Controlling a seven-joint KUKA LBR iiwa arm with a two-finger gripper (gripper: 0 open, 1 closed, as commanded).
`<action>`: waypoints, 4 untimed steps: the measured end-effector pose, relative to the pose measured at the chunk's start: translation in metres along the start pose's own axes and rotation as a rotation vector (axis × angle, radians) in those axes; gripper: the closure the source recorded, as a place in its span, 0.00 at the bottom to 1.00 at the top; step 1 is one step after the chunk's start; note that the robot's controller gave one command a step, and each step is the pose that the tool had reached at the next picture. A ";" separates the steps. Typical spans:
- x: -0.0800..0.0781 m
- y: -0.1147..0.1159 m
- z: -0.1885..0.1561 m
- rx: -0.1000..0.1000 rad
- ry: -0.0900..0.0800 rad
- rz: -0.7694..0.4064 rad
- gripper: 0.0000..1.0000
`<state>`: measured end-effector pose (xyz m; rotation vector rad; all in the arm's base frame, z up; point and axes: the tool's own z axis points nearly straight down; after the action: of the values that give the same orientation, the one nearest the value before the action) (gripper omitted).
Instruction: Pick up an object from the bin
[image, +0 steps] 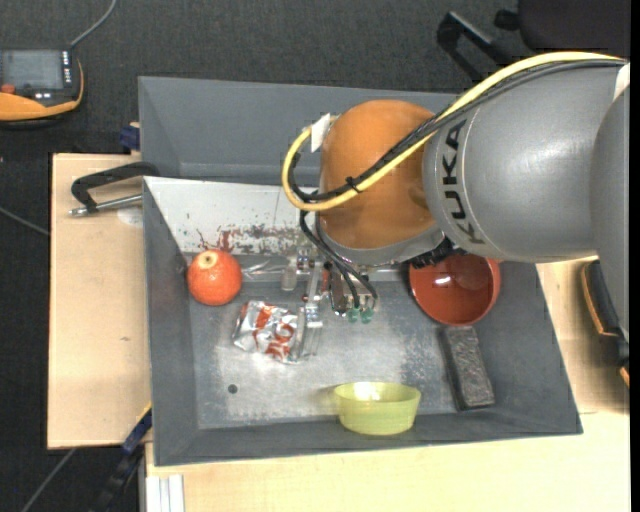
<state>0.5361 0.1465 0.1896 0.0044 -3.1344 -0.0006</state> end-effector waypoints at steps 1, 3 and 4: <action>-0.038 -0.050 0.097 0.001 0.005 -0.143 0.00; -0.060 -0.027 0.118 -0.002 -0.004 -0.614 0.00; -0.049 0.017 0.118 -0.003 -0.010 -0.937 0.00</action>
Offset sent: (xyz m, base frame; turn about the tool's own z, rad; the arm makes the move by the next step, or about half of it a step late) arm 0.0377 -0.0478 -0.0941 -0.1449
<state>0.5839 0.1638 0.0714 1.4244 -2.8036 -0.0107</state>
